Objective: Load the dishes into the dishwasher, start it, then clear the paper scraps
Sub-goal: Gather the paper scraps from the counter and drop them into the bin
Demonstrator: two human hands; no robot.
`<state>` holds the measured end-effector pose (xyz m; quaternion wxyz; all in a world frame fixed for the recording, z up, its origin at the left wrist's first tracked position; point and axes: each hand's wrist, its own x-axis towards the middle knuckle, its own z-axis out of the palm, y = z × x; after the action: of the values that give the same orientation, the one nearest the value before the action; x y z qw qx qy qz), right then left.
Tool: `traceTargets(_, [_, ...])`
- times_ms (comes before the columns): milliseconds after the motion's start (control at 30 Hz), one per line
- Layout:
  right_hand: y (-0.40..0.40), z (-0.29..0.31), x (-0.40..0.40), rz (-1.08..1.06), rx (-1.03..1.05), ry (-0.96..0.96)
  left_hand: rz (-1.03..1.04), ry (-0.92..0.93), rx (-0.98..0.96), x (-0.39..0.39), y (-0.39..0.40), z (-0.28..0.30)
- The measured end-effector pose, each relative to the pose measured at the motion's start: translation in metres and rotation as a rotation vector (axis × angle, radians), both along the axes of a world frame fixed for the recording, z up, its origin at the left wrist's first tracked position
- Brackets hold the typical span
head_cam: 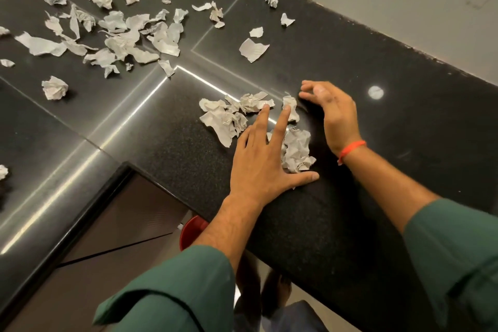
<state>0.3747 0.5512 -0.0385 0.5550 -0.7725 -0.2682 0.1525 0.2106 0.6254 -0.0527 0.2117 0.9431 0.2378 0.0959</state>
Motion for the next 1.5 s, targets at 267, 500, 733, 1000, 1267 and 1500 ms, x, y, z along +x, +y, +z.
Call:
traceTargets(267, [-0.008, 0.000, -0.046, 0.144, -0.063, -0.035, -0.011, -0.031, 0.034, 0.001, 0.002, -0.010])
traceTargets(500, [-0.037, 0.000, -0.071, -0.077, -0.103, -0.097, -0.068, -0.198, -0.079, -0.006, 0.002, -0.003])
traceTargets(733, [-0.050, -0.012, -0.116, -0.091, -0.323, -0.361, -0.033, -0.379, 0.085, -0.037, 0.067, 0.016])
traceTargets(1000, [-0.006, -0.010, -0.092, 0.115, -0.472, -0.465, 0.002, -0.003, -0.009, -0.014, 0.113, -0.005])
traceTargets(1267, [0.029, -0.019, -0.066, 0.276, -0.466, -0.562, -0.152, -0.077, -0.078, -0.015, 0.085, -0.009])
traceTargets(1500, [0.035, -0.021, -0.062, 0.269, -0.470, -0.581, -0.167, -0.165, -0.121, -0.015, 0.085, -0.009])
